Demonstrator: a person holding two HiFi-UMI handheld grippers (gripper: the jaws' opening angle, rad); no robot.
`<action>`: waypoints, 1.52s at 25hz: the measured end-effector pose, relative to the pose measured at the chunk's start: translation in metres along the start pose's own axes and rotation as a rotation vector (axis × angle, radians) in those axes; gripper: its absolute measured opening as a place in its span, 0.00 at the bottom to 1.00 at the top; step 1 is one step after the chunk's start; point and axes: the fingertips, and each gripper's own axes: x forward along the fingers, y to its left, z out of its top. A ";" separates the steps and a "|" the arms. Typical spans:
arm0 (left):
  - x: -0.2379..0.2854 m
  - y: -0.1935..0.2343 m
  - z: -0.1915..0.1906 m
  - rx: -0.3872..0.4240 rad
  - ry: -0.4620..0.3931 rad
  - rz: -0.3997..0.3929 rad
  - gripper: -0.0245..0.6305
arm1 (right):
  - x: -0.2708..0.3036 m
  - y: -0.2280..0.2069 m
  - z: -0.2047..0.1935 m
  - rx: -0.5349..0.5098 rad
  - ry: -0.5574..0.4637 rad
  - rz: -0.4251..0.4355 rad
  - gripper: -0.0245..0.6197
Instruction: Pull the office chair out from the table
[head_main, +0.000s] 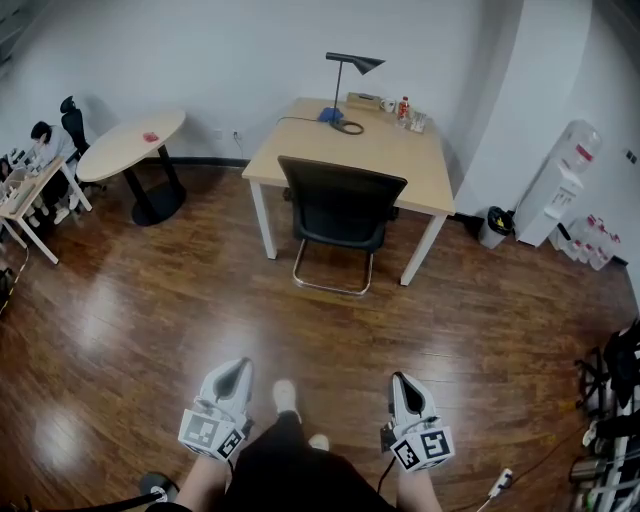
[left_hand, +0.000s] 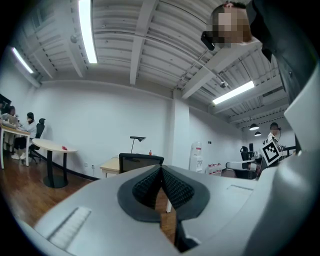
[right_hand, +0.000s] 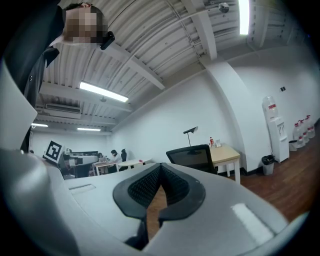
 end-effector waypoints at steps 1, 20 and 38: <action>0.004 0.003 0.000 -0.001 -0.003 0.001 0.04 | 0.004 -0.001 0.001 -0.006 0.000 -0.003 0.06; 0.146 0.093 0.020 0.005 -0.069 -0.062 0.04 | 0.152 -0.032 0.039 -0.095 -0.031 -0.047 0.06; 0.218 0.161 0.007 -0.078 -0.030 -0.089 0.04 | 0.248 -0.044 0.021 -0.075 0.019 -0.057 0.06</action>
